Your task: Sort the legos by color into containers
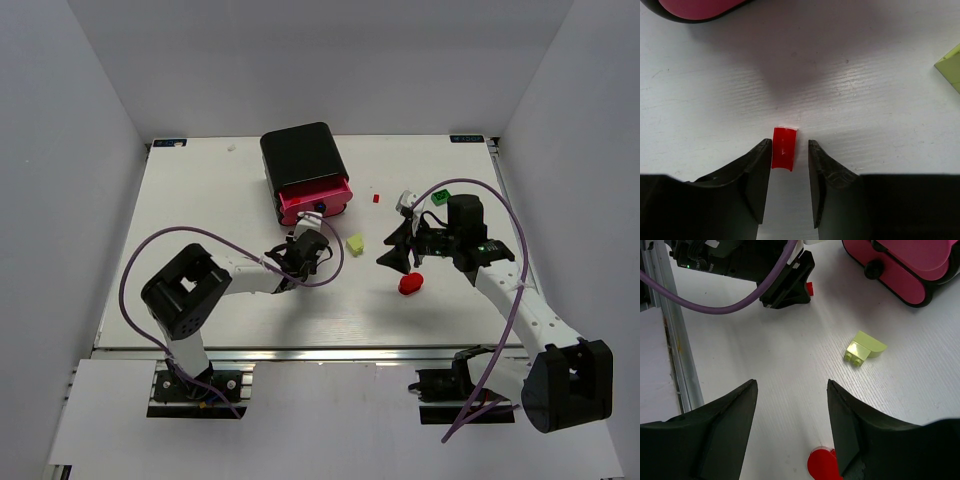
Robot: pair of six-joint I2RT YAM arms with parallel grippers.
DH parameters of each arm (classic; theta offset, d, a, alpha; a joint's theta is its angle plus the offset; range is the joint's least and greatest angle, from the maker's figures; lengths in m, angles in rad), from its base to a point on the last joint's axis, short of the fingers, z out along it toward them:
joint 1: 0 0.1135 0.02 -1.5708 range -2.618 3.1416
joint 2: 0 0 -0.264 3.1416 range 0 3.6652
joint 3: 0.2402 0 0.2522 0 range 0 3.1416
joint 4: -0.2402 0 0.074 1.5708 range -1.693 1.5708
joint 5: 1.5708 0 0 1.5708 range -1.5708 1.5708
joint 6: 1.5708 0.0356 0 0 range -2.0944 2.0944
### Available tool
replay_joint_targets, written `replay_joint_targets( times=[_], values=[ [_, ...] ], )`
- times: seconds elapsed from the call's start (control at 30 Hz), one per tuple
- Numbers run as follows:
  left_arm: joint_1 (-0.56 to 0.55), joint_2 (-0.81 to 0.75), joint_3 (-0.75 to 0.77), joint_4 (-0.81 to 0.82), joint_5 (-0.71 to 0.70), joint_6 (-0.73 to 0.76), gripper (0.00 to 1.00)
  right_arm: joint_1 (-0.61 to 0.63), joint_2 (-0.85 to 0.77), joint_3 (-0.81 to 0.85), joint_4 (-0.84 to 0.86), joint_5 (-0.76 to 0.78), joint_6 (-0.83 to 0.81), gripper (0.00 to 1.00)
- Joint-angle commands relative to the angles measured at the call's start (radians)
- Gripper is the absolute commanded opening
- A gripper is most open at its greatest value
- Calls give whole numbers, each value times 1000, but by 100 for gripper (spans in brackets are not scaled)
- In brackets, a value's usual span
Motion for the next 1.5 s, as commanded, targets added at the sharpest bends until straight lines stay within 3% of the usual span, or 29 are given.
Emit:
replay_joint_targets(
  times=[0.0,0.23,0.43,0.63,0.67,0.87,1.13,1.47],
  values=[
    [-5,2,29,9,-14,-5,44,-4,-29,12,7,-28,3,64],
    [-5,-31,33,-2,0,-5,25,-2,-32,14,5,-31,3,64],
    [-23,-205,4,21,214,45,11,-2,-33,11,7,-36,8,63],
    [-33,-421,38,-51,439,131,9,-4,-38,12,7,-38,9,62],
    [-33,-453,73,-133,437,155,7,-4,-38,12,7,-39,11,62],
    [-9,-499,205,-280,315,214,7,-8,-41,10,9,-39,11,62],
    [27,-303,485,-421,134,271,5,-19,-47,9,9,-54,17,61],
    [95,-156,573,-441,97,283,4,-34,-56,9,9,-85,22,61]
  ],
)
